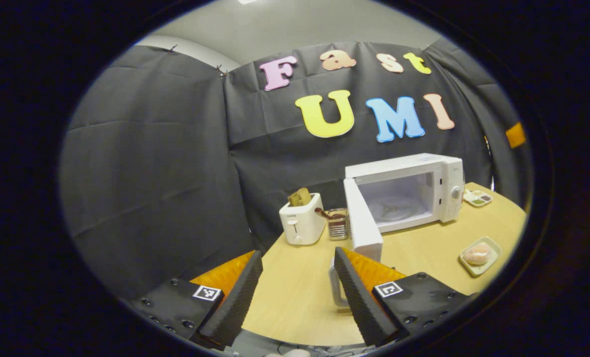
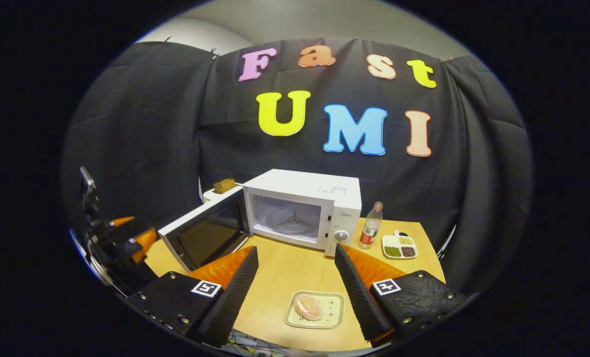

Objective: Open the microwave oven with the left hand, put the food in, and close the microwave oven.

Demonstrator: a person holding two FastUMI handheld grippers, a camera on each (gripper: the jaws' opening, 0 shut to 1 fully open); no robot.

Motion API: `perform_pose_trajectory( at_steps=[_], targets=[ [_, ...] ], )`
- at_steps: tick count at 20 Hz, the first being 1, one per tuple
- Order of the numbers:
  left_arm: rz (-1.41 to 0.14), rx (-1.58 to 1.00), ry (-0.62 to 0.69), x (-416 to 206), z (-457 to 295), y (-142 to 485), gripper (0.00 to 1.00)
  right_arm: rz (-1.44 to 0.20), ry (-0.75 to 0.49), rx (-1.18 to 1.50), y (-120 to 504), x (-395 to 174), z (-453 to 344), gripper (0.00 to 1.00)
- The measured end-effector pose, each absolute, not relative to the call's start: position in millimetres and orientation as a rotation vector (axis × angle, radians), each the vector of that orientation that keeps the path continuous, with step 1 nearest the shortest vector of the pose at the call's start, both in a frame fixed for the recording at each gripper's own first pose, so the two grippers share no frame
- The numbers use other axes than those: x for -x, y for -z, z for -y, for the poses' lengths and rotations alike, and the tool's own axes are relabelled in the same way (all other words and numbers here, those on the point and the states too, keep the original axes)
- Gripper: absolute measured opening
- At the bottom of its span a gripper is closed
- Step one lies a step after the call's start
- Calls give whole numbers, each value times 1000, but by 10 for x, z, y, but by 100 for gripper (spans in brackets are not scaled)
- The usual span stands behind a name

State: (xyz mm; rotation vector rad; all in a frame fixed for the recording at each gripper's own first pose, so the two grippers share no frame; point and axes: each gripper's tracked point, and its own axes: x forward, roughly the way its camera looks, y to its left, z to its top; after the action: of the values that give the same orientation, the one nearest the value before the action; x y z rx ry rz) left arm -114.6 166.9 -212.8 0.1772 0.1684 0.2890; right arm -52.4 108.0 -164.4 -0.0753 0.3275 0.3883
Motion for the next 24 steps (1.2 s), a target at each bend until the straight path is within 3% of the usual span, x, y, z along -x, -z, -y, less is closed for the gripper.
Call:
perform_pose_trajectory(
  at_steps=[4, 11, 12, 14, 24],
  targets=[
    [-122, -114, -229, 1091, -1316, 1603, 100, -405, -404, 144, 2304, 534, -966, 95],
    [-73, -117, -153, 736, -761, 998, 92, -544, -479, 307, 3489, 469, -913, 95],
    [-72, -123, -145, 710, -688, 955, 100, -558, -489, 315, 3612, 425, -914, 95],
    [-72, -129, -128, 636, -546, 862, 100, -595, -502, 338, 3867, 366, -917, 95],
    [-92, -136, -43, 352, -9, 807, 100, -709, -558, 325, 4358, 20, -1068, 95]
  ],
)
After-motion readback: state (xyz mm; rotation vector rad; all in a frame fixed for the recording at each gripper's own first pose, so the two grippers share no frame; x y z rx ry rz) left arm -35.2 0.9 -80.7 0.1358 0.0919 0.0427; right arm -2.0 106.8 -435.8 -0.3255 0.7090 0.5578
